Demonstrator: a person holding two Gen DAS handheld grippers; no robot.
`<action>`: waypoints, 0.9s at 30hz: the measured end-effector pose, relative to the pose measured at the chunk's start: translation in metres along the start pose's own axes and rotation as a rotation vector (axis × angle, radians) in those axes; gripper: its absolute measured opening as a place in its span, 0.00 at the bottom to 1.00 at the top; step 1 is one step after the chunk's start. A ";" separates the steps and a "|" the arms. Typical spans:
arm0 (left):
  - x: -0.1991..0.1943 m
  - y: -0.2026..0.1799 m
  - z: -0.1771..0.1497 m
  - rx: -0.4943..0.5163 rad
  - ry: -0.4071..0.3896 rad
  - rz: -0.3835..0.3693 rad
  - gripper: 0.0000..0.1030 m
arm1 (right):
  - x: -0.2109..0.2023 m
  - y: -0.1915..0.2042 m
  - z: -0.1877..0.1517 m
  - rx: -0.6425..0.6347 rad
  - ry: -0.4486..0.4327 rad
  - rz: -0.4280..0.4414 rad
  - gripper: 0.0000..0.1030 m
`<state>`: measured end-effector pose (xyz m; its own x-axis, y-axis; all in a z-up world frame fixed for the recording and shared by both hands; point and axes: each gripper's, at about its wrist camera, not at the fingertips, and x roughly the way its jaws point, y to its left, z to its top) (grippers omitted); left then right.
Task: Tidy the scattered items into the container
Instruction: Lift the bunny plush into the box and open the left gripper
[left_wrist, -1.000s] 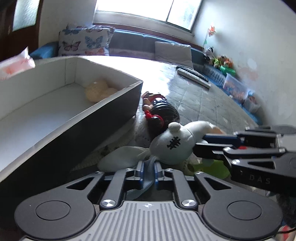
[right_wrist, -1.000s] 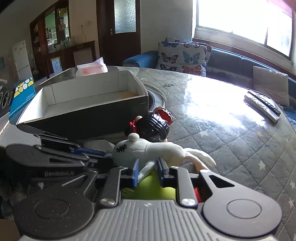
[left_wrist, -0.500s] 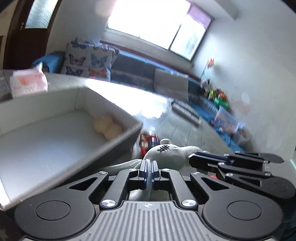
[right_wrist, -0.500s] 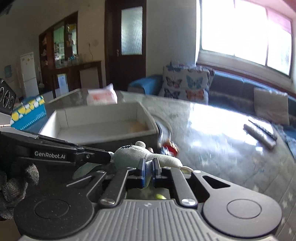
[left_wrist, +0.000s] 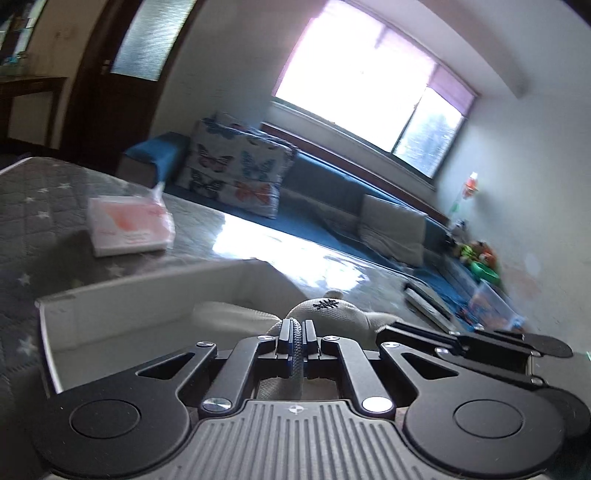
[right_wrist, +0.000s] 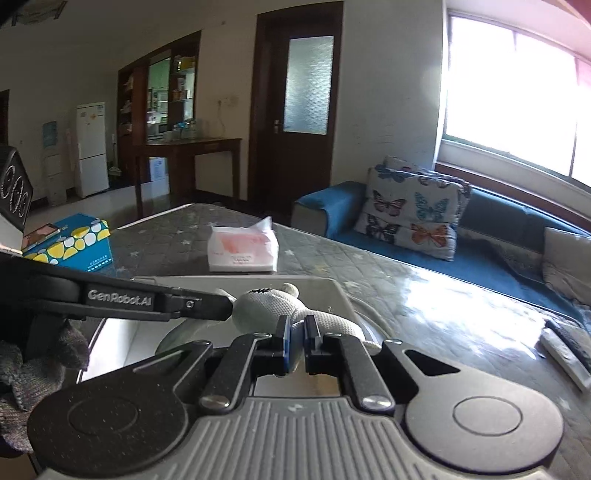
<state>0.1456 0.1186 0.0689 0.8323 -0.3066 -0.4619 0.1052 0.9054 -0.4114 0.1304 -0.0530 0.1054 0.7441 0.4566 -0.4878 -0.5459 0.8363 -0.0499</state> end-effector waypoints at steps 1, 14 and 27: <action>0.004 0.006 0.002 -0.005 0.001 0.013 0.05 | 0.008 0.002 0.002 0.000 0.005 0.009 0.06; 0.044 0.038 -0.007 -0.029 0.069 0.134 0.08 | 0.072 0.014 -0.023 0.052 0.117 0.080 0.19; 0.023 0.023 -0.009 0.025 0.048 0.150 0.17 | -0.001 0.003 -0.052 0.043 0.070 0.040 0.37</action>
<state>0.1618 0.1299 0.0416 0.8126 -0.1802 -0.5542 -0.0046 0.9490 -0.3153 0.1078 -0.0672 0.0605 0.6925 0.4683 -0.5488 -0.5559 0.8312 0.0077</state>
